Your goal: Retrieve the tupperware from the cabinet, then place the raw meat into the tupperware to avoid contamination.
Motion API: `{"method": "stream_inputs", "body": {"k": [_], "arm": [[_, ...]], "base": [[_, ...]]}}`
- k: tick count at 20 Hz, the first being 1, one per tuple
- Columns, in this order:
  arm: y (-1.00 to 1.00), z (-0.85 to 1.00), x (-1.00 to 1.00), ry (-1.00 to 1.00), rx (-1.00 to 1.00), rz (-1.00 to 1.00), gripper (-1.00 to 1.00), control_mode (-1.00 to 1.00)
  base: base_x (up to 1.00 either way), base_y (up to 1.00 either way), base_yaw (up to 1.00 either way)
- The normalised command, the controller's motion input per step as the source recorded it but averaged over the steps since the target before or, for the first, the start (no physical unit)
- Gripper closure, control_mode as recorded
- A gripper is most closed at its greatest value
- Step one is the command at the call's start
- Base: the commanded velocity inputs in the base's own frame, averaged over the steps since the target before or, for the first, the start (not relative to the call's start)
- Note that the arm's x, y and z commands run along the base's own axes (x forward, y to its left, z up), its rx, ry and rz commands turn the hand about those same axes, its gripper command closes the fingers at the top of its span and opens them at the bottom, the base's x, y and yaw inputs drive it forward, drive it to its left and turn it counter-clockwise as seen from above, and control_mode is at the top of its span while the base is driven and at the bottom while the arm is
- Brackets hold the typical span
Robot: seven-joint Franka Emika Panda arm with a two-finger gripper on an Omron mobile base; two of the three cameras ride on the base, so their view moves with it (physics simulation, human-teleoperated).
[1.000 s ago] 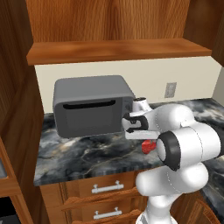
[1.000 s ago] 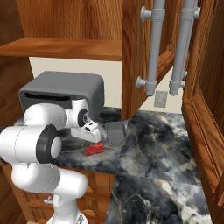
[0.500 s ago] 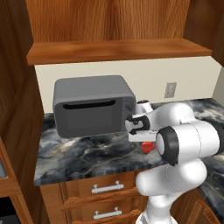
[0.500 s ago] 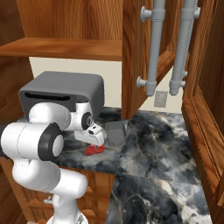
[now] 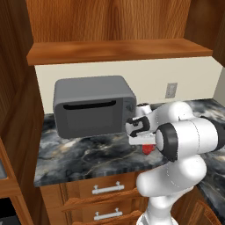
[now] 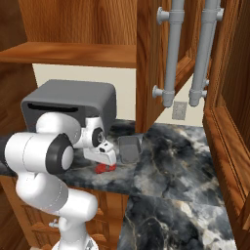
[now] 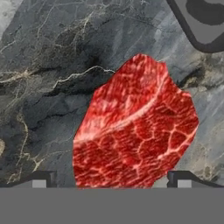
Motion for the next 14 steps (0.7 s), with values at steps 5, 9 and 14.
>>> {"method": "stream_inputs", "body": {"k": [5,9,14], "arm": [[0.00,-0.19,0.00,0.02,0.00,-0.01,-1.00,-1.00],[-0.02,-0.23,-0.02,0.03,0.00,-0.02,-1.00,-1.00],[-0.04,-0.16,-0.07,0.03,0.00,-0.04,-1.00,-1.00]], "base": [[0.00,0.00,0.00],[0.00,0.00,0.00],[0.00,0.00,0.00]]}}
